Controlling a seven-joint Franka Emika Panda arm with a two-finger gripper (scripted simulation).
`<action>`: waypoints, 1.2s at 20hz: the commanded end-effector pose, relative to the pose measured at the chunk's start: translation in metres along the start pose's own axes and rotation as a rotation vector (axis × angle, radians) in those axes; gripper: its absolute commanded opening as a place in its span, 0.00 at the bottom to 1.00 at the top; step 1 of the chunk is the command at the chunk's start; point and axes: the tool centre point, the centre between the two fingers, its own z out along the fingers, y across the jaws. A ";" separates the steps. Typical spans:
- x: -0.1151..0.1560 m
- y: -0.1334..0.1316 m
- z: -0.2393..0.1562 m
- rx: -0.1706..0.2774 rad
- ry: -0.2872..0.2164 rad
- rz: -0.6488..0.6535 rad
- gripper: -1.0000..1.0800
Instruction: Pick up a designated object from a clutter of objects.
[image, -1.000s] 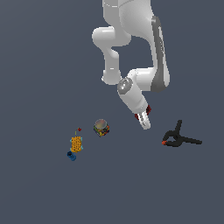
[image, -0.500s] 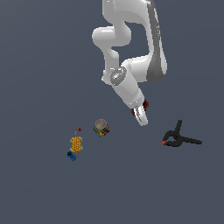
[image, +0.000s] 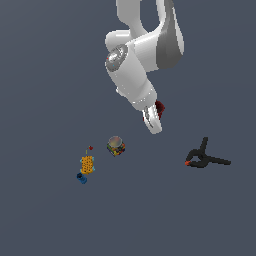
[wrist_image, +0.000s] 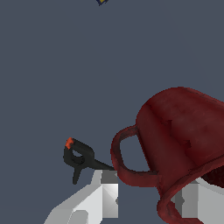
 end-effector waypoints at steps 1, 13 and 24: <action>-0.001 -0.001 -0.029 0.001 0.002 0.000 0.00; -0.005 -0.012 -0.144 0.002 -0.001 -0.002 0.00; -0.008 -0.019 -0.187 0.003 -0.006 -0.005 0.00</action>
